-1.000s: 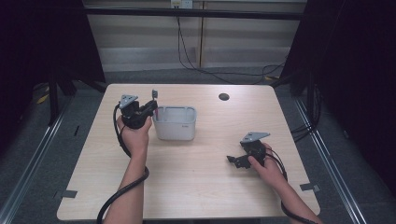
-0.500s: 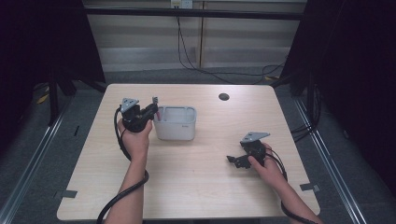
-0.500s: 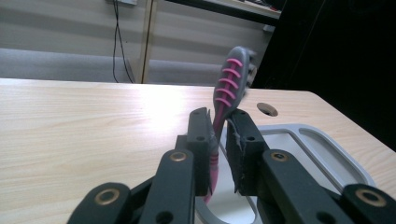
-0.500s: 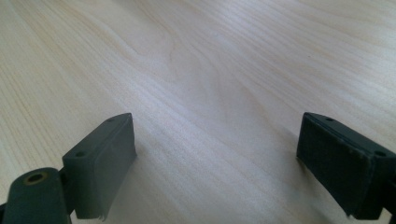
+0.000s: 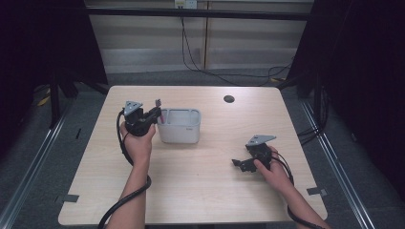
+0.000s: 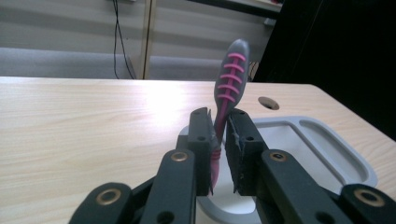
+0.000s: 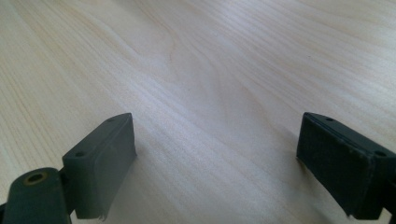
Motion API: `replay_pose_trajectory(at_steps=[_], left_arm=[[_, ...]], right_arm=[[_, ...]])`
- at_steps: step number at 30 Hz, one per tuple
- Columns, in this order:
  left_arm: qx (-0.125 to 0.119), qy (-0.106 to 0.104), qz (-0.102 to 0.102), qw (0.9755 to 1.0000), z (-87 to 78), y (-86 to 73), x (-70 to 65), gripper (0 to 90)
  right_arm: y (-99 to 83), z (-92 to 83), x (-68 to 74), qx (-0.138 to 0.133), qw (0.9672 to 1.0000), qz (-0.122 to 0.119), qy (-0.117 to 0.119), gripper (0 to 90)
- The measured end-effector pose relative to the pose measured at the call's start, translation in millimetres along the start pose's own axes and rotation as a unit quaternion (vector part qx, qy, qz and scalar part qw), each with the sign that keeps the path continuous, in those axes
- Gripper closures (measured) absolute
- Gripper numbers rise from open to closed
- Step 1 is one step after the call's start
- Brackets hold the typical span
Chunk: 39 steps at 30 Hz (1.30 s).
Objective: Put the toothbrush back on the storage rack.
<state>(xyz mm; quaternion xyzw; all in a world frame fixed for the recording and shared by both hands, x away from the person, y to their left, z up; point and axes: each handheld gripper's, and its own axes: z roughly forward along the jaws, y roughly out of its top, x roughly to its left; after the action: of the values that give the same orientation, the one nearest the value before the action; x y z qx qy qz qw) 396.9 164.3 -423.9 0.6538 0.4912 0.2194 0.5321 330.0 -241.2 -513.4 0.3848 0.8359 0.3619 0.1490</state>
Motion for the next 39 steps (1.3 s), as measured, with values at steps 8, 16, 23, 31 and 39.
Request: replay_pose_trajectory(at_steps=[8, 16, 23, 31, 39], left_arm=[[0.009, 0.003, 0.004, 0.9999, -0.1, -3.0, 1.0, 80.7], [0.009, 0.004, 0.008, 0.9999, -1.9, -1.4, 0.6, 79.0], [0.018, 0.009, 0.018, 0.9996, -5.0, -0.1, 0.5, 74.5], [0.023, 0.009, 0.030, 0.9992, -10.2, 5.1, -0.6, 59.2], [0.032, 0.013, 0.034, 0.9988, -14.0, 5.4, 1.2, 43.6]], right_arm=[[0.0, 0.0, 0.0, 0.000, 1.0000, 0.000, 0.000, 11.1], [0.0, 0.0, 0.0, 0.000, 1.0000, 0.000, 0.000, 11.1], [0.0, 0.0, 0.0, 0.000, 1.0000, 0.000, 0.000, 11.1], [0.0, 0.0, 0.0, 0.000, 1.0000, 0.000, 0.000, 11.1], [0.0, 0.0, 0.0, 0.000, 1.0000, 0.000, 0.000, 11.1]])
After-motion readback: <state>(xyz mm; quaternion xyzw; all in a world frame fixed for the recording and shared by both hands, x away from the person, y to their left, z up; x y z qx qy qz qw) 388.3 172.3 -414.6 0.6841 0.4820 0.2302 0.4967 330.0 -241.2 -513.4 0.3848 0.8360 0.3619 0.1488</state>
